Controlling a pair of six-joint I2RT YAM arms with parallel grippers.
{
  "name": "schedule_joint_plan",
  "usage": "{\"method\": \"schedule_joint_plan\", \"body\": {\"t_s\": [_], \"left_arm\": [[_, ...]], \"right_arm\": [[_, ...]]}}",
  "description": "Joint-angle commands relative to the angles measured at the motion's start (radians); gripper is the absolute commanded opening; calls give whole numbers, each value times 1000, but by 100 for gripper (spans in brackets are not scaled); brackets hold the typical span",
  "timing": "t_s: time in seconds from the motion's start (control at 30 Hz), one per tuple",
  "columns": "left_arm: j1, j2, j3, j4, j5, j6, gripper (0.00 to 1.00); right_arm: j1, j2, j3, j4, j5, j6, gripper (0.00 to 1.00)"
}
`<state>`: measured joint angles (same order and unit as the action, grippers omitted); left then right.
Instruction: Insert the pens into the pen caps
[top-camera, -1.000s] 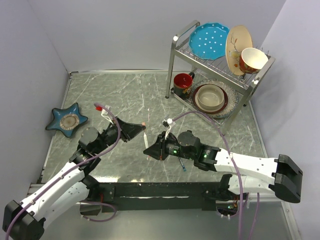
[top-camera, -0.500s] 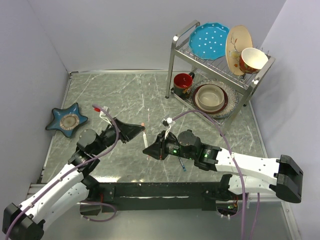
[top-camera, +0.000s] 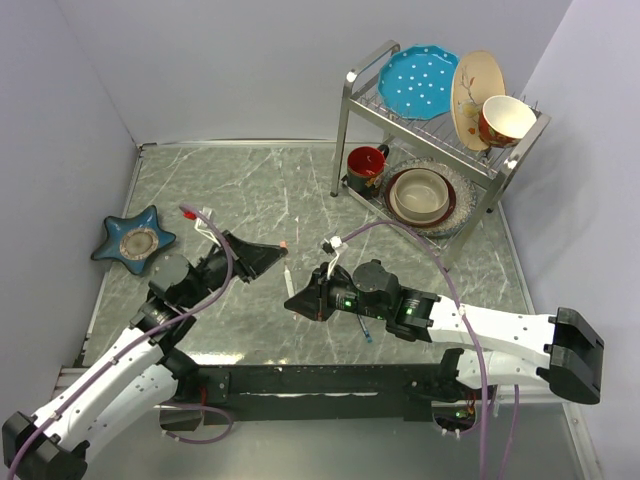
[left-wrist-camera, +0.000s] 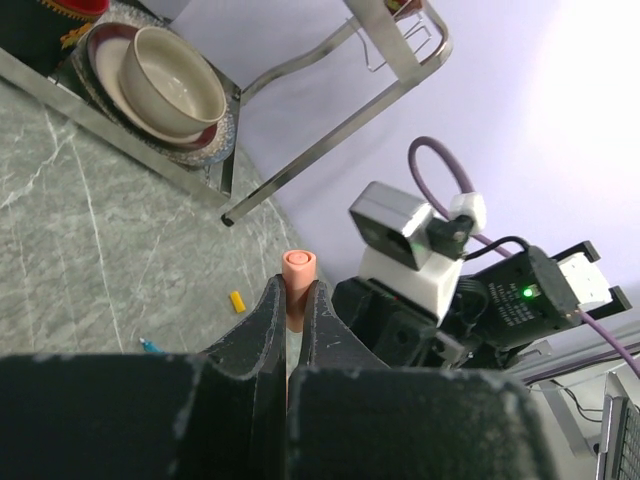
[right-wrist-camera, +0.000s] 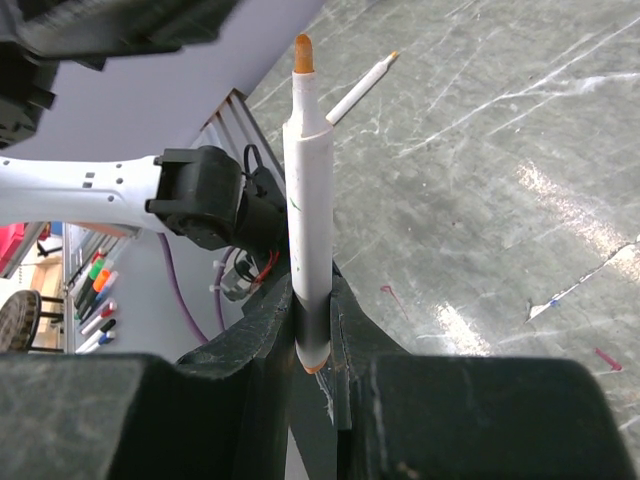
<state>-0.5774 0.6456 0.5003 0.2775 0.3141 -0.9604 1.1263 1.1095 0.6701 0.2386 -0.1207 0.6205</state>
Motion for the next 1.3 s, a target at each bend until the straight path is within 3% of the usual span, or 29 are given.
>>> {"method": "schedule_joint_plan", "body": {"t_s": [0.0,0.73,1.0,1.27], "left_arm": [[-4,-1,53,11,-3,28,1],[-4,-43,-9,-8,83,74,1],[-4,-61,-13,-60,60,95,1],[-2,-41,83,-126,-9,104,1]], "right_arm": [[9,4,45,34,9,-5,0],[13,-28,100,-28,82,-44,0],[12,-34,121,-54,99,-56,0],[12,-33,82,-48,67,-45,0]]}}
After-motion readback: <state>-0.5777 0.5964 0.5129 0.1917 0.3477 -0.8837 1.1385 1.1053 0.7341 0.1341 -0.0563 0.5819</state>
